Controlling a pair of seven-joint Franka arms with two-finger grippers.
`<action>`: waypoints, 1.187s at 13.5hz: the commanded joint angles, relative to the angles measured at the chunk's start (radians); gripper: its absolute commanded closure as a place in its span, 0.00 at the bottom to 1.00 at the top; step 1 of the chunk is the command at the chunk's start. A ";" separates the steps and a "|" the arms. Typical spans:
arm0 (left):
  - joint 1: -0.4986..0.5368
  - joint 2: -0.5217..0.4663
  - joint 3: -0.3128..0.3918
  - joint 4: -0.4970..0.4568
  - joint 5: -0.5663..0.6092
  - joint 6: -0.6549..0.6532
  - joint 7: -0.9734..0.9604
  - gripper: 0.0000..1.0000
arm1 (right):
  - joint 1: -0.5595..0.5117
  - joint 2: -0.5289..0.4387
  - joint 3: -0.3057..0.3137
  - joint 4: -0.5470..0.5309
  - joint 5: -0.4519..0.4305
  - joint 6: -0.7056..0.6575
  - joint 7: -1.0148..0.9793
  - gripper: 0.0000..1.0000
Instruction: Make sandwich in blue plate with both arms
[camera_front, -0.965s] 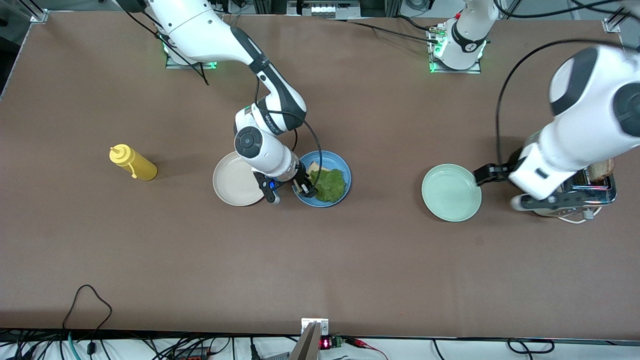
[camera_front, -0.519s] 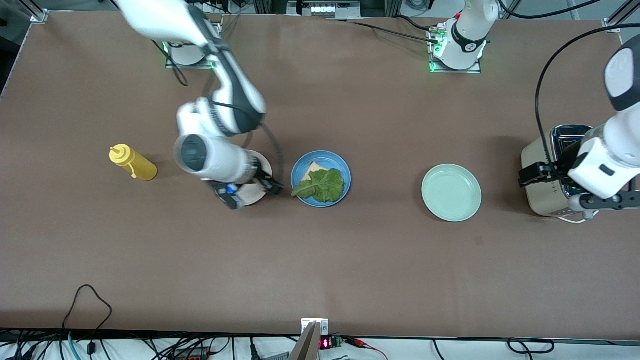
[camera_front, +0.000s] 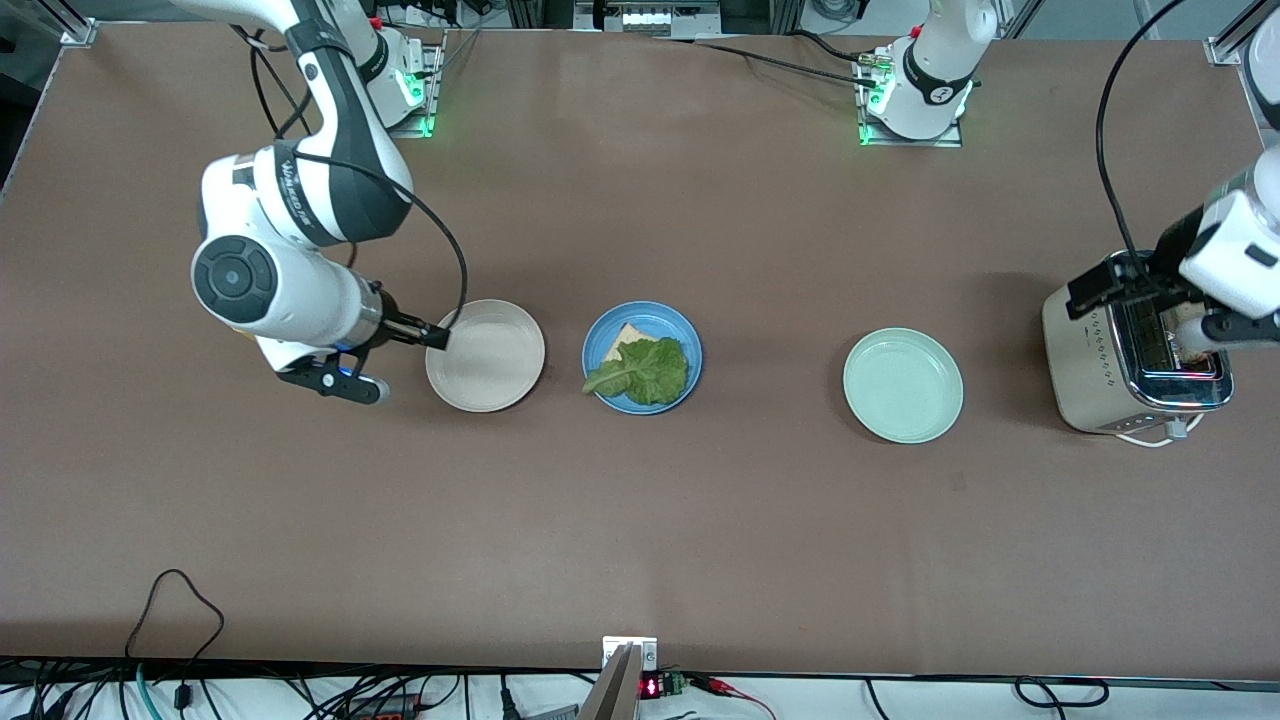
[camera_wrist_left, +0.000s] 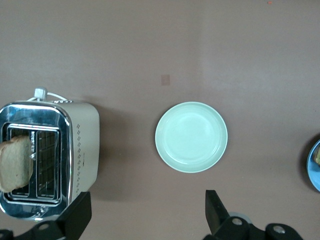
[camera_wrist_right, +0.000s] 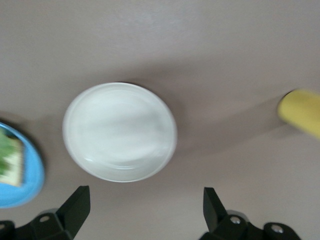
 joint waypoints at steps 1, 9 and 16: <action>-0.009 -0.054 0.013 -0.082 -0.017 0.031 0.028 0.00 | -0.026 -0.079 0.006 -0.090 -0.059 0.014 -0.135 0.00; 0.003 -0.082 0.015 -0.105 -0.019 0.023 0.046 0.00 | -0.179 -0.226 0.006 -0.322 -0.063 0.143 -0.512 0.00; 0.002 -0.080 0.007 -0.111 -0.017 0.011 0.043 0.00 | -0.596 -0.460 0.284 -0.555 -0.113 0.186 -0.935 0.00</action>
